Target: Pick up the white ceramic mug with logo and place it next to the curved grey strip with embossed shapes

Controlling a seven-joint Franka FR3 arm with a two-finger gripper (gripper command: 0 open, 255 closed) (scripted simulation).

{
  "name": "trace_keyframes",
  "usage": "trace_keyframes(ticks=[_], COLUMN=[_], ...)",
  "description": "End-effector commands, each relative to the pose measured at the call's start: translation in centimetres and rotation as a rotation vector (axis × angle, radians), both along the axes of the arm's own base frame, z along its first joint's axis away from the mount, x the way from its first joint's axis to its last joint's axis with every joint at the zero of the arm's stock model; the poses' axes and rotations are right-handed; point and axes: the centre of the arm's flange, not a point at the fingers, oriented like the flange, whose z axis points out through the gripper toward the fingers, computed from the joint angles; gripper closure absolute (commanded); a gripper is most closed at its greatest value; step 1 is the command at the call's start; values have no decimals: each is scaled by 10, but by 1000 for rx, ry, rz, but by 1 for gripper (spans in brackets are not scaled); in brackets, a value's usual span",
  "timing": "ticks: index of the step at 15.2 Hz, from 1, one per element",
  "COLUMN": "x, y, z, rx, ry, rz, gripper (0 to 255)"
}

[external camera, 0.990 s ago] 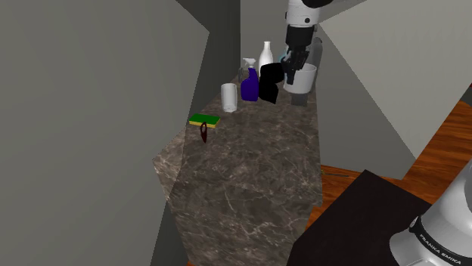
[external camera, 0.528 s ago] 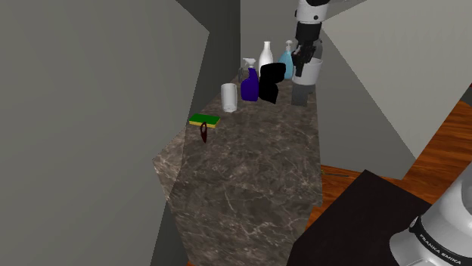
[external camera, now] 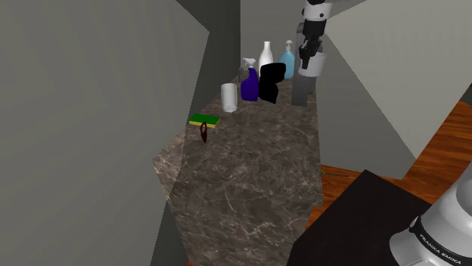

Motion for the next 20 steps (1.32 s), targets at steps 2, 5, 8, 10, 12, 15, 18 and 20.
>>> trace_keyframes(ticks=[2,5,8,10,12,15,18,20], x=[13,28,40,40,40,40,40,40], y=[-39,-76,-106,-106,-106,-106,-106,-106], z=[0,0,-5,-16,-26,-42,-58,-68], rx=[-1,-1,-1,-1,-1,-1,-1,-1], ry=[0,0,0,0,0,0,0,0], rz=[1,1,1,1,1,1,1,1], gripper=[255,255,255,255,255,255,255,255])
